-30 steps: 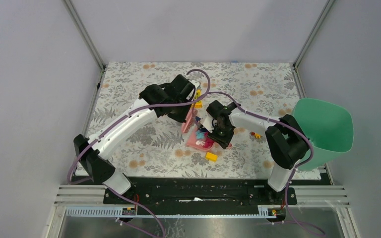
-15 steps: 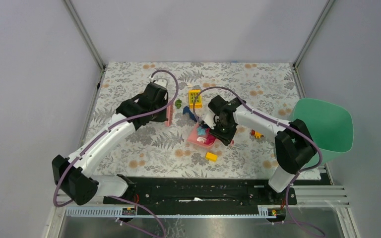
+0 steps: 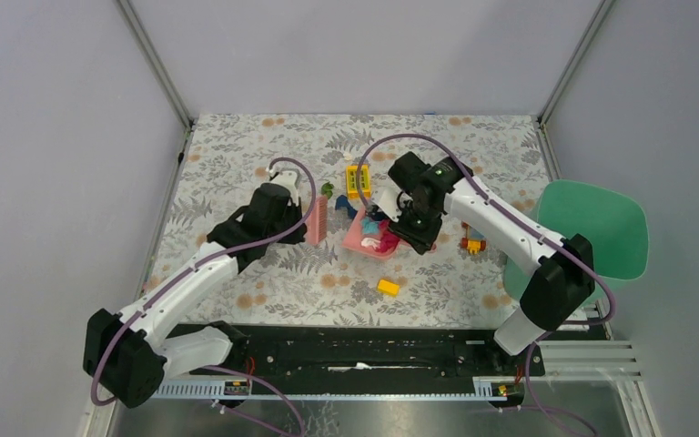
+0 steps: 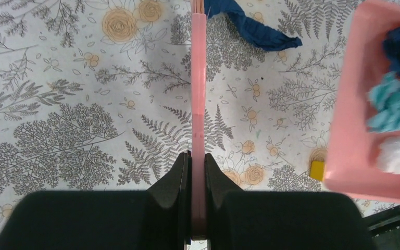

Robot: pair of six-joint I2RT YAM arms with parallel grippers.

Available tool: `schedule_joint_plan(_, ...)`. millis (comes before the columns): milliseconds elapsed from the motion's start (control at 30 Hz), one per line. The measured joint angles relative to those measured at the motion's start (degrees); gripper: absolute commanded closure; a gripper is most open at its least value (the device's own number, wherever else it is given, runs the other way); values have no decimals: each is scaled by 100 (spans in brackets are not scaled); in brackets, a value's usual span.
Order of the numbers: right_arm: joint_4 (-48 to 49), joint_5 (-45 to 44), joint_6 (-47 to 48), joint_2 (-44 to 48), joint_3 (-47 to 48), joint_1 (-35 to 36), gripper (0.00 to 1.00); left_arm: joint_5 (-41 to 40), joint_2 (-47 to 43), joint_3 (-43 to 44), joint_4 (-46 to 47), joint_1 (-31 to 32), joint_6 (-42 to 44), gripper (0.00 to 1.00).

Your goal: Sweep away the paper scraps from the table

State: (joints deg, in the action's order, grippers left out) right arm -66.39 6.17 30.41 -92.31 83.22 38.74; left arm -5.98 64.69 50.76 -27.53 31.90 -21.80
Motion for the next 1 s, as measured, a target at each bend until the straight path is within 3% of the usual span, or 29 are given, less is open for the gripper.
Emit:
schedule_joint_plan(233, -901, 94, 133, 44, 870, 0, 100, 142, -529, -706, 404, -160, 72, 100)
schedule_joint_plan(567, -1591, 46, 114, 57, 1370, -157, 100, -96, -815, -841, 564, -181, 186, 100)
schedule_joint_plan(767, -1648, -122, 72, 289, 2061, -925, 100, -92, -647, -841, 507, -181, 210, 100)
schedule_joint_plan(1000, -1711, 50, 107, 748, 2317, -2302, 100, -87, -645, -841, 496, -184, 210, 100)
